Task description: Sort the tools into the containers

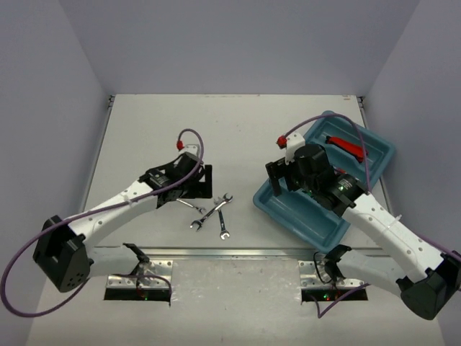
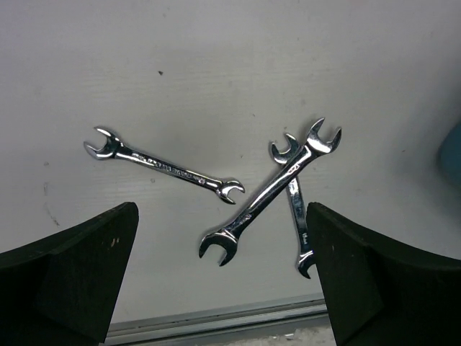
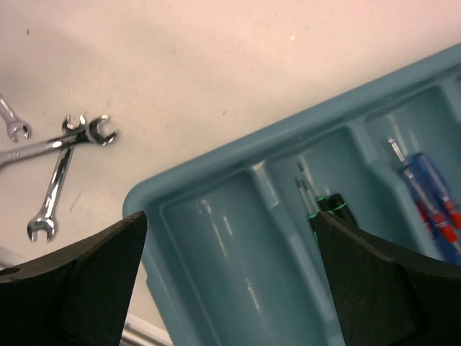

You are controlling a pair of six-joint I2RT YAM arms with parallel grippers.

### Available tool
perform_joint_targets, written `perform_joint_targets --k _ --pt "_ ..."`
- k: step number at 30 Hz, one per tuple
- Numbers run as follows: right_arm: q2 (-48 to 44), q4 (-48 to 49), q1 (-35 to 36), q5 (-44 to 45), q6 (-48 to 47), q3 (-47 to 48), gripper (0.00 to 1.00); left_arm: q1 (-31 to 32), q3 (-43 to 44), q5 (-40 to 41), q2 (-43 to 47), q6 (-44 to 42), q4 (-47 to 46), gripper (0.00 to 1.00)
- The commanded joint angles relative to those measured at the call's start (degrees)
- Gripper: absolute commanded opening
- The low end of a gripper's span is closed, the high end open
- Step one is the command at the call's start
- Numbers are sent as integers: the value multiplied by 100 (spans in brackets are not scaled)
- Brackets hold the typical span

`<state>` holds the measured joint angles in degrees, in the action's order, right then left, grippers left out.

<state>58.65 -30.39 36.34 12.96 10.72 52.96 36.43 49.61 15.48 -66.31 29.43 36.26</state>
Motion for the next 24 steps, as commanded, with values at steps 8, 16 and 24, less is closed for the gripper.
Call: perform_joint_targets --k 8,16,24 --pt "-706 706 -30 -804 213 -1054 99 664 517 -730 -1648 -621 -505 84" --pt "-990 823 -30 -1000 115 -1261 99 707 563 -1093 -2840 -845 -962 72" --pt "-1163 956 -30 -1165 80 -1438 99 699 506 -1187 -3098 -1053 -1120 69"
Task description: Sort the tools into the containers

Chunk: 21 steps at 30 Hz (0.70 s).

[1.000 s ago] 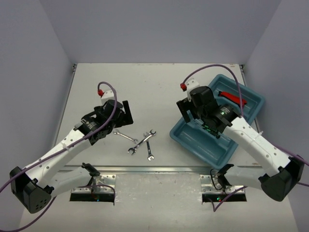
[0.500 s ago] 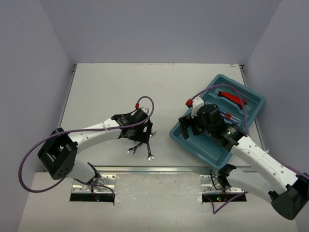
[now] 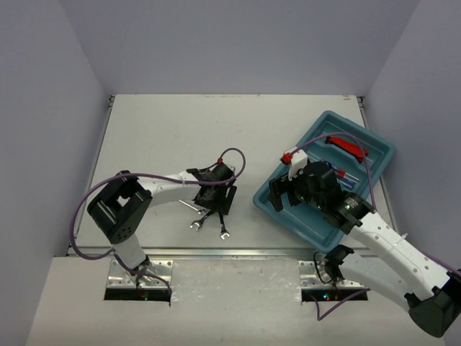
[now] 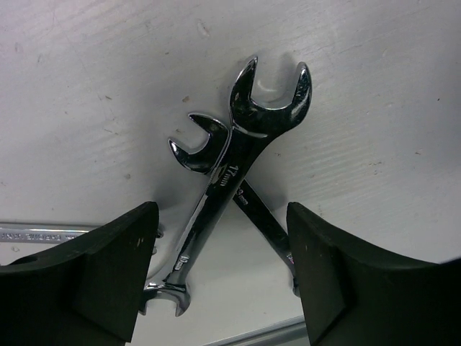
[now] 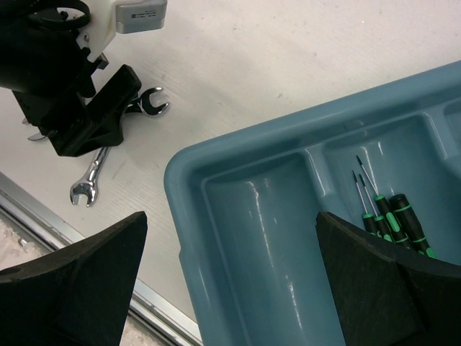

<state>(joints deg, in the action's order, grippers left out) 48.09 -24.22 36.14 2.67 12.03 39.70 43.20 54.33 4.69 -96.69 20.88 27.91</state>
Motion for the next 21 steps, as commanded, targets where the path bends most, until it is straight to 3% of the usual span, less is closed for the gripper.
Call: perform_joint_targets --k 1,4,10,14,21 --pt "-107 371 -11 -161 -52 -124 99 22 34 -96 -61 -217 -267 66" --pt "-61 355 -11 -179 -78 -102 99 30 37 -115 37 -247 -219 60" --pt "-71 330 -11 -223 -87 -102 99 5 236 110 186 -478 152 62" --pt "-149 329 -11 -250 -105 -129 99 -5 525 259 58 -688 649 70" --pt "-256 331 -11 -372 -122 -164 99 -5 61 -152 1037 -1754 417 78"
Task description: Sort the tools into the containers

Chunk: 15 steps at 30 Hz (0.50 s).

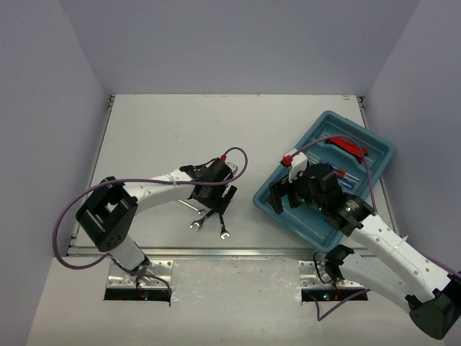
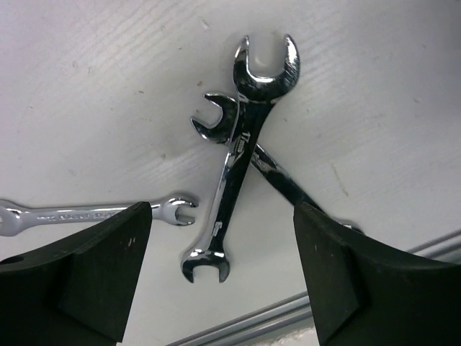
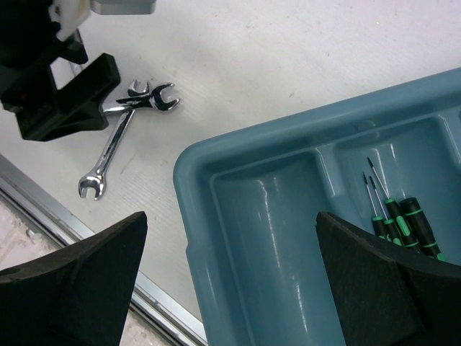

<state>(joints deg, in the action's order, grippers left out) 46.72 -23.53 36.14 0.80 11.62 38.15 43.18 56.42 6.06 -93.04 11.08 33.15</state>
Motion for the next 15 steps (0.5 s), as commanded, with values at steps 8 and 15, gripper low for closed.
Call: perform_joint_targets --k 8,15 --pt "-324 310 -13 -276 -116 -64 99 -201 -88 -568 -60 -1325 -27 72" --pt "-505 345 -11 -360 -141 -110 99 -451 -49 -454 -682 -1269 -219 55"
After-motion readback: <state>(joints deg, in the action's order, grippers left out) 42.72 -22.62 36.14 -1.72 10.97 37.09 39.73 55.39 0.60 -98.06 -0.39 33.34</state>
